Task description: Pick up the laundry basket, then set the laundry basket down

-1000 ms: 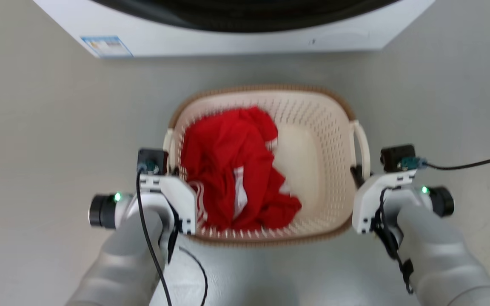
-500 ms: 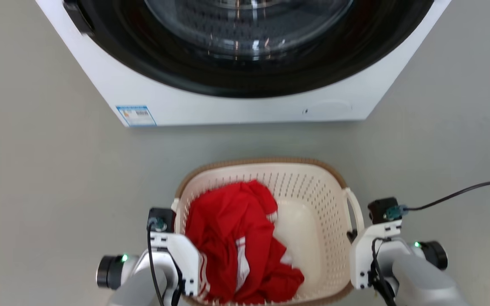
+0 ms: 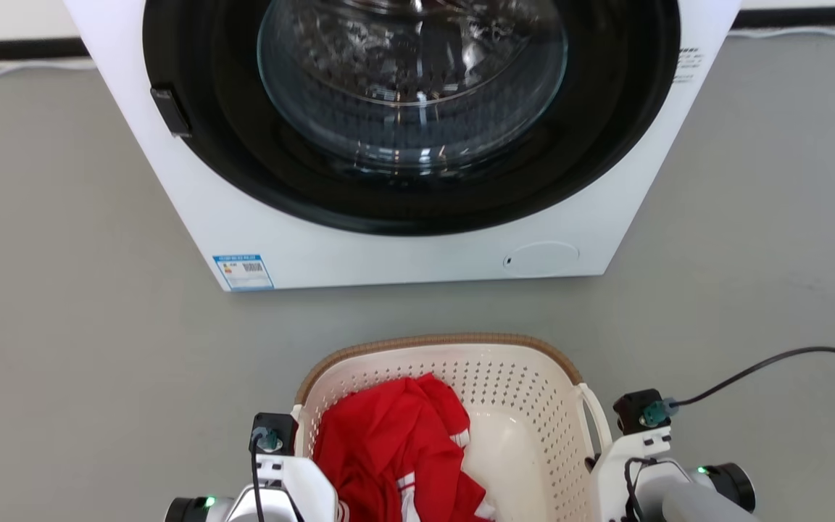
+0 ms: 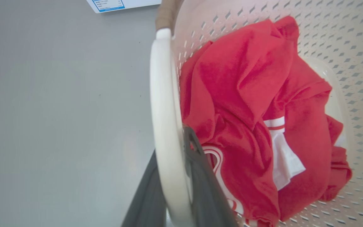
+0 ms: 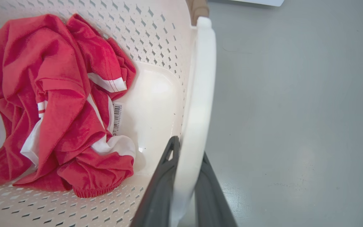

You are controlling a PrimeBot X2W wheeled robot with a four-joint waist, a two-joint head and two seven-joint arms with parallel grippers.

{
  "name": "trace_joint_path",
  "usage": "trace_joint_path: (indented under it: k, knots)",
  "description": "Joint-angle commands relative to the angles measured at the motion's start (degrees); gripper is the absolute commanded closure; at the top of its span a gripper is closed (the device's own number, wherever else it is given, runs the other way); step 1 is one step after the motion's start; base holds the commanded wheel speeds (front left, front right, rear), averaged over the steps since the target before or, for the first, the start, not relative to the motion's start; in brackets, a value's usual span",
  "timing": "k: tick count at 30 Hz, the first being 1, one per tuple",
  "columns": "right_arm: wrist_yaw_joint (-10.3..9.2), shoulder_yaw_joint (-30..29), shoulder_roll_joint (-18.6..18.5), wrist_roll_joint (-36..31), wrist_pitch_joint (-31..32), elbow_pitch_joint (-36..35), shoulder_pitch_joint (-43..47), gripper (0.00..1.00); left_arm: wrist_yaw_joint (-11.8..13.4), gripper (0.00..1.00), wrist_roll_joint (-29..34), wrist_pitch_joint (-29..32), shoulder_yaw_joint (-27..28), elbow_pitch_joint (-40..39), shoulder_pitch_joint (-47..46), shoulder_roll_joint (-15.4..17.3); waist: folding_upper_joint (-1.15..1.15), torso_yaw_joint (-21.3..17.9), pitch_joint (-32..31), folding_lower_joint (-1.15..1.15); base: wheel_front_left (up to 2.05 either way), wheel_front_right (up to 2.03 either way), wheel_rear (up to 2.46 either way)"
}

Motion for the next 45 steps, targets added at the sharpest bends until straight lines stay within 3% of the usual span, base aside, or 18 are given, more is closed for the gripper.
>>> trace_joint_path:
  k: [1, 45]
  knots:
    - [0.42, 1.97, 0.79, 0.69, 0.15, -1.56, 0.85, 1.00, -0.14, 1.00, -0.51, -0.70, 0.14, -0.77, -0.47, 0.38, 0.00, -0.37, -1.20, 0.00, 0.00, 0.00, 0.00]
    - [0.42, 8.76, 0.79, 7.15, -0.28, 0.44, 3.18, 1.00, 0.13, 1.00, -10.15, -2.08, -8.38, -0.71, 2.23, 0.38, 0.00, -3.20, -7.20, 0.00, 0.00, 0.00, 0.00]
